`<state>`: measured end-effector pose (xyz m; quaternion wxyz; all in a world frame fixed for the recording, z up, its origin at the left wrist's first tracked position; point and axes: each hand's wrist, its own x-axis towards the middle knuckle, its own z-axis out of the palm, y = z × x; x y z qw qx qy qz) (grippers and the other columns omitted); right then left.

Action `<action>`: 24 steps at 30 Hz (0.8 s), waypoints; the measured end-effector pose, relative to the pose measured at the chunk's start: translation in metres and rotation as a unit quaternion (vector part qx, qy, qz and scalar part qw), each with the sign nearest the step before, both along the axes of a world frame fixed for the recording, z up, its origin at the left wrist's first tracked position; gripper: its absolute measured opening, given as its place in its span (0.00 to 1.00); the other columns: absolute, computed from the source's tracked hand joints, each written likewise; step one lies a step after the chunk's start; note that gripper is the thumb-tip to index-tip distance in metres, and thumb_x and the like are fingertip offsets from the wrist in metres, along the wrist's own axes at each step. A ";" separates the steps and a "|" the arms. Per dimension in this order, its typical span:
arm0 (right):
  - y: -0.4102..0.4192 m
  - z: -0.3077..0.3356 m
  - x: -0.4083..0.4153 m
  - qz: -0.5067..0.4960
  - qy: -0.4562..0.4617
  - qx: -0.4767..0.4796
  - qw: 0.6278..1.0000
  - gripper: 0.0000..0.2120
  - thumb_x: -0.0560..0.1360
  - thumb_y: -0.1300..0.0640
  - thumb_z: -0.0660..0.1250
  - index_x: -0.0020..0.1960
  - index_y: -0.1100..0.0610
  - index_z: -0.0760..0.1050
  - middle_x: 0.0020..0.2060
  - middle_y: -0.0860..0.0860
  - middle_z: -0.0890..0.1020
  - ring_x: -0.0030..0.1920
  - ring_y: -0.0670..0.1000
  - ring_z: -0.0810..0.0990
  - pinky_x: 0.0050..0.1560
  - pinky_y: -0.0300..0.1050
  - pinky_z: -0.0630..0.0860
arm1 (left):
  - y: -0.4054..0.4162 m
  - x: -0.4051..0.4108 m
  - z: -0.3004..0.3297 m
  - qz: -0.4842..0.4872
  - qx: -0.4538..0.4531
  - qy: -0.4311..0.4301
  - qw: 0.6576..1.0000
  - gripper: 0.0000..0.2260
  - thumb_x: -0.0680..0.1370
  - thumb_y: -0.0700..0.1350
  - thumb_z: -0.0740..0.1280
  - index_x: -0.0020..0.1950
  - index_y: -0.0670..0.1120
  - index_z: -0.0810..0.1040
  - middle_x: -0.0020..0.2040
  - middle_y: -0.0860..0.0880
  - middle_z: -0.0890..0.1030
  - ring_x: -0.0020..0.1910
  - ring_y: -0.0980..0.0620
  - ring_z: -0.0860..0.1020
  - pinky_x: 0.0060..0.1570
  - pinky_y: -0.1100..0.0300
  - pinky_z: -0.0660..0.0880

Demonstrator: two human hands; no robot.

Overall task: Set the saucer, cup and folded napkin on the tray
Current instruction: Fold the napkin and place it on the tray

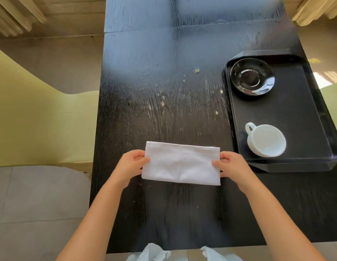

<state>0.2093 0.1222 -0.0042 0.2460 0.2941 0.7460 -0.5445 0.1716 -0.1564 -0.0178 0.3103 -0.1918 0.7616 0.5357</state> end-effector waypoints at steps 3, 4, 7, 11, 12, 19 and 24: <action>0.011 0.024 -0.003 0.008 0.018 -0.031 0.999 0.05 0.73 0.66 0.67 0.45 0.57 0.78 0.42 0.54 0.84 0.41 0.49 0.83 0.34 0.39 0.80 | -0.006 -0.009 0.018 -0.018 0.035 -0.002 0.999 0.07 0.76 0.40 0.66 0.53 0.46 0.78 0.50 0.49 0.82 0.50 0.52 0.81 0.43 0.59 0.79; 0.014 0.031 -0.005 -0.003 0.029 -0.033 0.999 0.04 0.72 0.66 0.68 0.45 0.59 0.78 0.42 0.54 0.84 0.41 0.49 0.83 0.33 0.38 0.80 | -0.005 -0.012 0.023 -0.019 0.037 0.002 0.999 0.07 0.76 0.40 0.67 0.53 0.46 0.78 0.51 0.48 0.81 0.51 0.51 0.80 0.44 0.58 0.79; 0.023 0.050 -0.007 -0.041 0.054 -0.035 0.997 0.03 0.72 0.65 0.69 0.46 0.64 0.77 0.40 0.54 0.83 0.39 0.48 0.83 0.29 0.34 0.78 | 0.004 -0.023 0.039 -0.019 0.039 0.015 0.999 0.06 0.76 0.40 0.67 0.51 0.47 0.79 0.50 0.48 0.82 0.49 0.52 0.81 0.42 0.61 0.79; 0.038 0.072 -0.003 -0.067 0.075 -0.037 0.994 0.05 0.72 0.66 0.68 0.47 0.67 0.77 0.40 0.56 0.83 0.37 0.49 0.82 0.30 0.35 0.78 | 0.026 -0.037 0.057 -0.041 0.024 0.036 0.998 0.04 0.75 0.40 0.68 0.49 0.47 0.79 0.50 0.48 0.82 0.50 0.51 0.81 0.40 0.62 0.79; 0.044 0.077 -0.003 -0.075 0.078 -0.038 0.993 0.05 0.73 0.66 0.68 0.47 0.67 0.77 0.40 0.56 0.83 0.37 0.50 0.82 0.30 0.35 0.78 | 0.033 -0.041 0.063 -0.046 0.026 0.041 0.998 0.04 0.75 0.40 0.68 0.48 0.47 0.79 0.49 0.48 0.82 0.50 0.50 0.81 0.40 0.62 0.79; 0.102 0.105 0.004 -0.117 0.121 0.011 0.986 0.12 0.73 0.65 0.65 0.52 0.54 0.66 0.43 0.55 0.81 0.40 0.52 0.82 0.29 0.37 0.77 | 0.106 -0.064 0.092 -0.058 0.008 0.074 0.996 0.07 0.74 0.37 0.68 0.45 0.46 0.70 0.48 0.44 0.81 0.47 0.46 0.81 0.39 0.55 0.80; 0.165 0.103 0.009 -0.135 0.155 0.060 0.977 0.08 0.74 0.66 0.63 0.39 0.57 0.68 0.41 0.60 0.82 0.38 0.55 0.81 0.33 0.45 0.79 | 0.186 -0.086 0.108 -0.147 0.000 0.124 0.981 0.04 0.76 0.37 0.66 0.43 0.44 0.74 0.45 0.46 0.82 0.44 0.49 0.81 0.42 0.53 0.81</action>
